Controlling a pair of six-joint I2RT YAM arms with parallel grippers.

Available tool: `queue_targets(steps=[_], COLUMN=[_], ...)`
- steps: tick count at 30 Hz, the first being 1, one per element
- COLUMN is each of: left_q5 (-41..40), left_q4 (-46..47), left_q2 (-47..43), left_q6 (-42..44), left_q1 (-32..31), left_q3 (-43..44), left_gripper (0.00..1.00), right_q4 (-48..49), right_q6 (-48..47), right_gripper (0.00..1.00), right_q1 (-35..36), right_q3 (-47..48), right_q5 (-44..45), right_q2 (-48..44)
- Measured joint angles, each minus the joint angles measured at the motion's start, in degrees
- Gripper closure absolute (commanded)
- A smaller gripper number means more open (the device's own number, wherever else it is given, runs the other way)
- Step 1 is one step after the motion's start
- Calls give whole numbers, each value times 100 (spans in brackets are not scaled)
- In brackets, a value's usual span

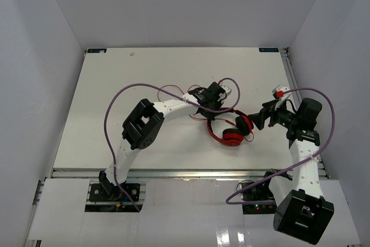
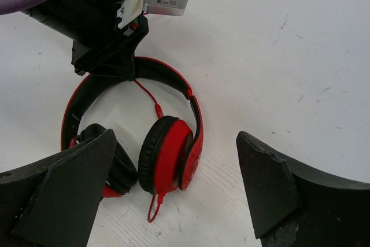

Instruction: Wrap the headphones

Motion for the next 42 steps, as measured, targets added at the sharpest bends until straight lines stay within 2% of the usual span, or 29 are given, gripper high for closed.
queue_targets(steps=[6,10,13,17,23,29,34,42], left_q5=[-1130,-1817,-1860,-1778,-1381,-588,-223,244], left_q4=[-395,-597,-585,-591,-587,-678,-771,-772], left_q2=[-1192,-2306,-3180,-4312,-5050,-5125,-5125,-5132], left_q6=[67,130,-6,-216,-415,-719,-972,-1263], left_q1=[97,440,965,1692,1983,2585,2749,2777], left_q3=[-911,-1455,-1881,-2333,-2354,-2353,-2216,-1669], left_gripper=[100,100,100,100,100,100,100,100], right_q4=[183,454,582,709,1403,1635,2255,3391], right_q6=[269,599,666,587,770,762,882,1408], right_gripper=[10,10,10,10,10,10,10,10], right_q1=[0,16,229,1072,1830,2782,3592,3928], right_q3=[9,430,924,909,777,935,957,961], right_q5=[-982,-1562,-1875,-1902,-2167,-1619,-823,279], right_q2=[-406,-324,102,354,721,1487,1857,2414])
